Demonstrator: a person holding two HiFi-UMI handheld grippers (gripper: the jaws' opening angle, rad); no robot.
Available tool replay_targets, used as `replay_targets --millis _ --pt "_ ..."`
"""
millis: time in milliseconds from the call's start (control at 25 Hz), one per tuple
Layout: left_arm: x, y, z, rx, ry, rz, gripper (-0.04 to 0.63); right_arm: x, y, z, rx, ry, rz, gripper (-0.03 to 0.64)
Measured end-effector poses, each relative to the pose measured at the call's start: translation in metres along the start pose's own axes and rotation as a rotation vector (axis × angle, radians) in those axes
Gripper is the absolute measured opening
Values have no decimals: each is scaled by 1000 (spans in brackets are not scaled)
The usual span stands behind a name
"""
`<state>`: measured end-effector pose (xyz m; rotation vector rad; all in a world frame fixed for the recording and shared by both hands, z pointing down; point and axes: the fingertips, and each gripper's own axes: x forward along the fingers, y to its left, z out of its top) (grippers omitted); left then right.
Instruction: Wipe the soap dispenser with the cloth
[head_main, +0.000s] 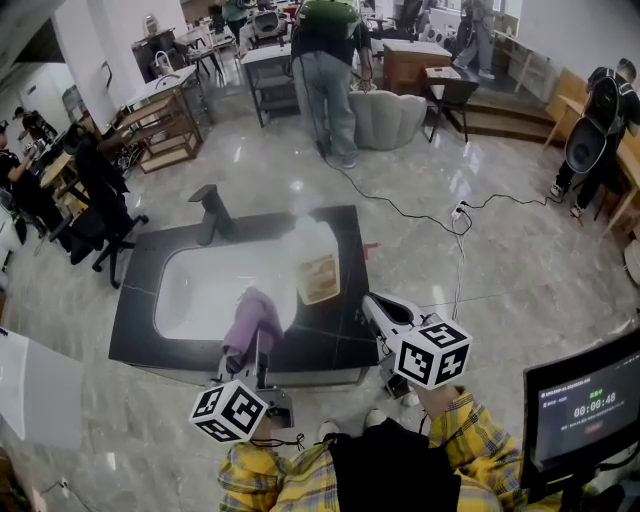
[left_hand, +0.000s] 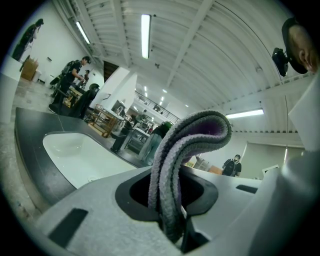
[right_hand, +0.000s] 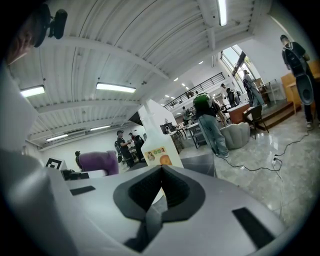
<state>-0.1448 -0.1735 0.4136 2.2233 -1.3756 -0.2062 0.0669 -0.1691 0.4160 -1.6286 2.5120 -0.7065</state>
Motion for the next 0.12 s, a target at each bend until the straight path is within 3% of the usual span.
replay_targets --millis 120 --pt "0 1 0 0 1 -1 72 1 1 -1 1 0 2 5"
